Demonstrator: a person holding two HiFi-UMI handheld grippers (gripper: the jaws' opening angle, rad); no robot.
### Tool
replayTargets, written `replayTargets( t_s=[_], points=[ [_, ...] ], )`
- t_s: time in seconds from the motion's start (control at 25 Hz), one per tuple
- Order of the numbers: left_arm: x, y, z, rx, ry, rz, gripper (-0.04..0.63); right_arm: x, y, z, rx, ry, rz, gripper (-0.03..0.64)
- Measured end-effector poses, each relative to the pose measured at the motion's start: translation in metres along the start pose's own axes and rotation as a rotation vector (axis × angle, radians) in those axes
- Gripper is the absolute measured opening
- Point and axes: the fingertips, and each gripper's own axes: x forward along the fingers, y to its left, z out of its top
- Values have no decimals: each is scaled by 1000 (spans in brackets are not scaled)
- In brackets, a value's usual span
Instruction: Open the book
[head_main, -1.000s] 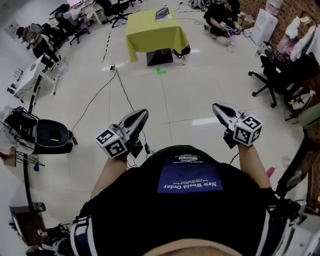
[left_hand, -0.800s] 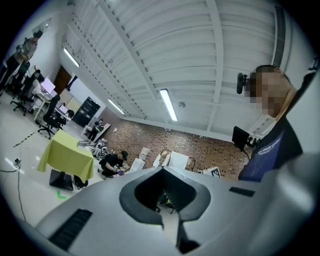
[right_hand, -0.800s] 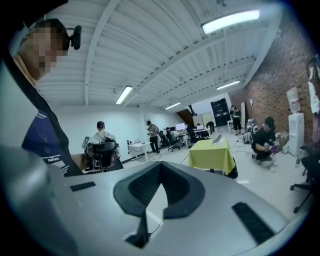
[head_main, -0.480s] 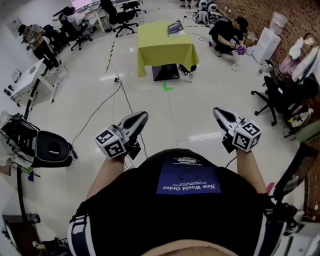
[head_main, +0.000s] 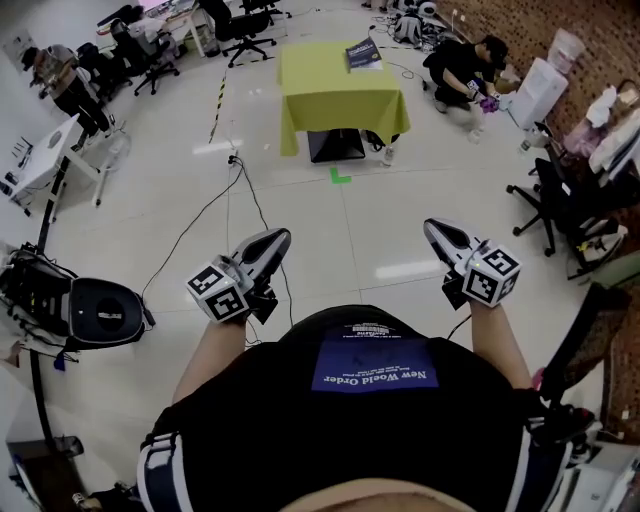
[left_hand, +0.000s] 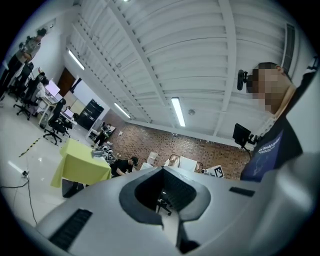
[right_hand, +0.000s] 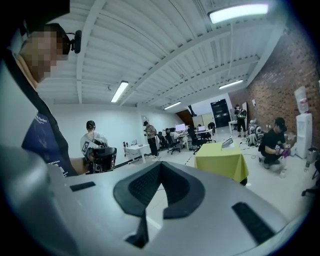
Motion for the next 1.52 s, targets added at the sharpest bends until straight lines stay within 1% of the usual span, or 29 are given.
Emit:
replayTargets(
  t_s=[0.12,0.24,0.36,0.52,0.64,0.72,0.8,0.92,1.08,1.2,1.36,1.44,1.52],
  points=[
    [19,19,0,-12,3,20,-5,15,-27,6,1,3,11,-14],
    [48,34,5,3,-3,43,-5,31,-59,16,-15,-2,45,-14],
    [88,50,17,37,-23,76,-5,47,-102,32,-39,-15,98,-14],
    [148,60,26,43,-51,106,-5,59,-164,52,-72,3,153,-14],
    [192,72,31,41,-67,139,-5,69,-210,69,-91,-6,194,-14],
    [219,77,34,29,-72,139,-5,76,-235,77,-91,-11,212,-14],
    [240,80,33,38,-48,131,-5,81,-254,80,-87,-15,219,-14],
    [256,94,32,50,-19,135,-5,91,-274,79,-68,-17,221,-14],
    [271,127,35,34,-22,136,-5,113,-302,70,-45,-3,195,-14],
    [276,154,41,40,-26,113,-5,136,-307,71,-55,5,180,-14],
    [270,200,70,44,-56,68,-5,178,-303,93,-114,10,146,-14],
    [264,227,91,49,-59,46,-5,205,-301,113,-119,-12,114,-14],
    [253,256,113,56,-55,36,-5,235,-293,129,-112,-28,102,-14]
  ],
)
